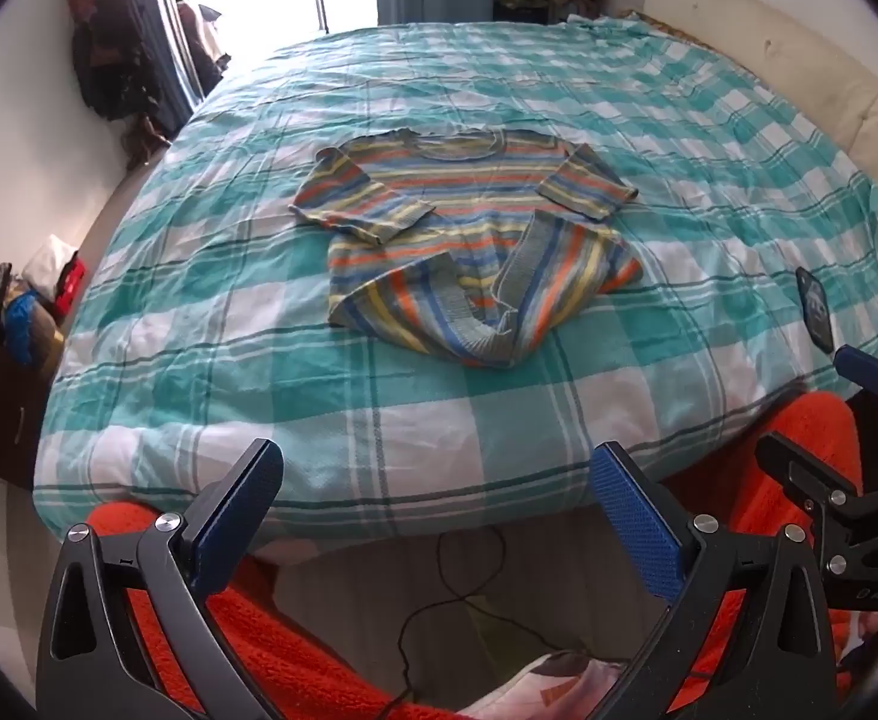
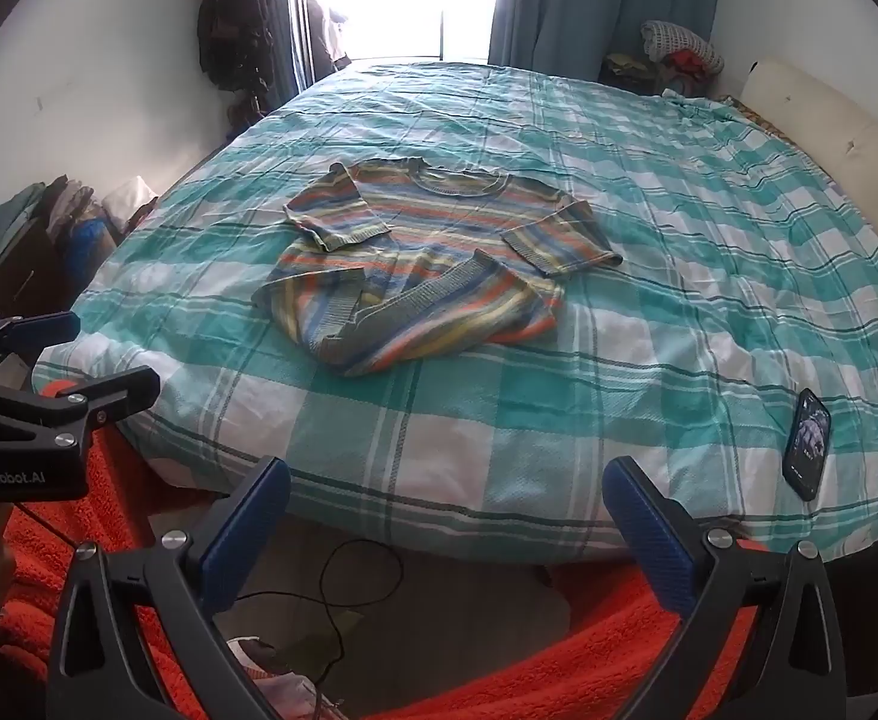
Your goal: Fold small clothes
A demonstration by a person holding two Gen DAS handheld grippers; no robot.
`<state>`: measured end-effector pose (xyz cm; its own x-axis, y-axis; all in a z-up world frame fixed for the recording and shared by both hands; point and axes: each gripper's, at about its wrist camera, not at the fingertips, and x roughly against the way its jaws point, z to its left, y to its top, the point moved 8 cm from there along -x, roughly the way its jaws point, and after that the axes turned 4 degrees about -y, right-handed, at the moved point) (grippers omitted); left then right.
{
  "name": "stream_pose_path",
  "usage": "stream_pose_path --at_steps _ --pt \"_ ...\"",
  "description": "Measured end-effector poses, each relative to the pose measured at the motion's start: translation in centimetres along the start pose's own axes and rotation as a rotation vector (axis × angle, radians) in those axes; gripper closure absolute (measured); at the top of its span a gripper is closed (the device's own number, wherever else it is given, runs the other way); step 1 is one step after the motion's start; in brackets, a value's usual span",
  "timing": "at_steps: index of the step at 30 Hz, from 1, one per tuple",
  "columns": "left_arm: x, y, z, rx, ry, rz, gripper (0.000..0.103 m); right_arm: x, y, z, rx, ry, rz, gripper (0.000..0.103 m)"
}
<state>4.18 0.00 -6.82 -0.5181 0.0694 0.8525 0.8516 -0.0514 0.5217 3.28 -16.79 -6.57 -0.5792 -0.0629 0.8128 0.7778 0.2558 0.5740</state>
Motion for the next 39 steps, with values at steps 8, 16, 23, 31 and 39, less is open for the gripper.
stream_pose_path --at_steps 8,16,23,31,39 --pt "-0.2 -0.2 0.0 0.002 0.001 0.0 0.0 -0.5 -0.4 0.4 0.009 0.012 0.019 0.0" --pt "-0.8 -1.1 0.4 -0.005 -0.001 0.005 0.0 -0.7 -0.5 0.6 0.015 0.019 0.024 0.0" --pt "-0.9 -0.4 -0.2 -0.011 -0.002 0.003 0.0 -0.8 -0.5 0.7 0.014 0.023 0.027 0.0" --pt "-0.8 -0.3 -0.3 -0.007 0.0 -0.012 0.0 -1.0 -0.5 0.8 0.016 0.025 0.027 0.0" --pt "-1.0 -0.6 -0.6 0.001 -0.011 0.014 0.0 -1.1 -0.4 1.3 0.019 0.032 0.029 0.0"
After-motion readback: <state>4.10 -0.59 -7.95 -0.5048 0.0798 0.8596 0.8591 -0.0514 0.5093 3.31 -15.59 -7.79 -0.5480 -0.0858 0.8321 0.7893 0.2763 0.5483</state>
